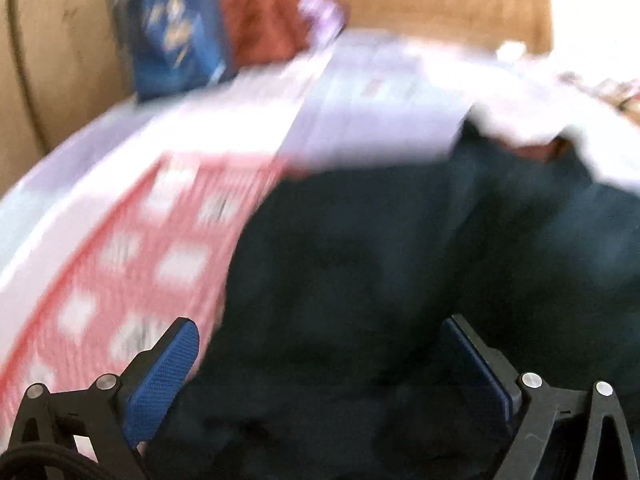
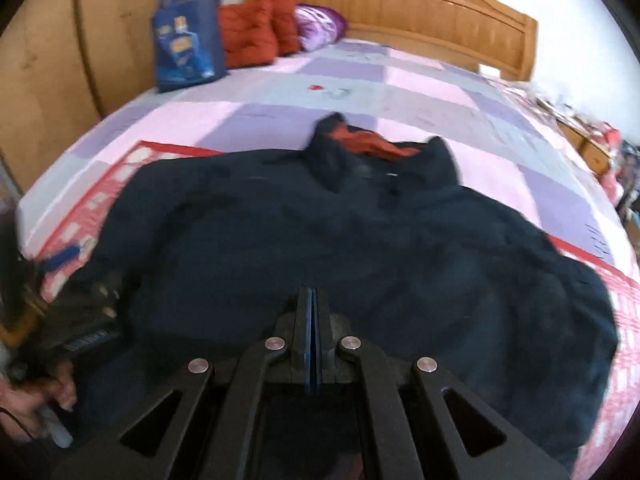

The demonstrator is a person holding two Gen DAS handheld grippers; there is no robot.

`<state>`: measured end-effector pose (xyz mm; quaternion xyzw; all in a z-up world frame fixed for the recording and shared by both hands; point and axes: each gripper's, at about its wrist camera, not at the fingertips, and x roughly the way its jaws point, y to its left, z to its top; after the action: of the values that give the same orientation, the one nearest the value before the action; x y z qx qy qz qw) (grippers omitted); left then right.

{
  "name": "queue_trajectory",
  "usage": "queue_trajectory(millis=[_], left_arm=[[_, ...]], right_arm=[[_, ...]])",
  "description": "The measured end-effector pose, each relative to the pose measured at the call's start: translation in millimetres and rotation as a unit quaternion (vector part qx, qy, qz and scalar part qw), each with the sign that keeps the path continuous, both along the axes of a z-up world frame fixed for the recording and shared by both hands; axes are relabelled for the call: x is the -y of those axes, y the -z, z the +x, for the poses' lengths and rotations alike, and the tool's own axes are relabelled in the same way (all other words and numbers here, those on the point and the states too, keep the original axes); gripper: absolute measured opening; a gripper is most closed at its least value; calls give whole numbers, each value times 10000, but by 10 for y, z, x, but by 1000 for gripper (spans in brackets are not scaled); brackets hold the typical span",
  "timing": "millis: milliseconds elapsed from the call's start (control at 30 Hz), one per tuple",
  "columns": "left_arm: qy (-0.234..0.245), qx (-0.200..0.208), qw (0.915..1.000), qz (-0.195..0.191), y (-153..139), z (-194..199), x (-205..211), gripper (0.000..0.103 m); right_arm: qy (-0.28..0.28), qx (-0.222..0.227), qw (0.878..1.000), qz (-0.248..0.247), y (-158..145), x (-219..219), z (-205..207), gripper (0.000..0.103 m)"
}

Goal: Fold large clothes

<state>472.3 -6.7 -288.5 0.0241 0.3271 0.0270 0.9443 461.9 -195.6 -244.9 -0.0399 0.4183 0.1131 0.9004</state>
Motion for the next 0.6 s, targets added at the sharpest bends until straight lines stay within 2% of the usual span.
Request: queue_trajectory(millis=[67, 100, 133, 200, 267, 300, 333, 400, 467, 533, 600], left_arm=[[423, 460, 9978, 222, -304, 68, 221, 102], [580, 520, 9965, 309, -345, 140, 299, 102], [728, 405, 9952, 520, -331, 342, 437, 103], [734, -106, 9947, 714, -158, 706, 538, 103], [515, -911, 9901, 935, 233, 1125, 442, 103], [463, -1105, 9898, 767, 367, 1214, 305, 103], [371, -1102, 9918, 527, 424, 1239, 155, 103], [78, -1109, 9932, 344, 482, 1236, -33, 103], [-44, -1228, 9923, 138, 588, 1236, -138, 103], [-78, -1243, 9915, 381, 598, 1237, -64, 103], [-224, -1327, 9895, 526, 526, 1234, -1, 103]], right_arm=[[-70, 90, 9999, -63, 67, -13, 29, 1], [-81, 114, 9999, -82, 106, 27, 79, 1], [-124, 123, 9998, -105, 134, 65, 116, 1], [-213, -6, 9993, -301, 259, 192, 212, 0], [-141, 55, 9987, -493, 320, 369, 191, 0], [105, 150, 9971, -744, 347, 556, 199, 0], [460, 192, 9948, -889, 378, 826, 202, 0], [743, 64, 9965, -380, 429, 1314, 158, 0], [745, 45, 9963, -421, 430, 1494, 134, 0], [748, 109, 9952, -617, 425, 1495, 124, 0], [991, 94, 9941, -429, 387, 1521, 136, 0]])
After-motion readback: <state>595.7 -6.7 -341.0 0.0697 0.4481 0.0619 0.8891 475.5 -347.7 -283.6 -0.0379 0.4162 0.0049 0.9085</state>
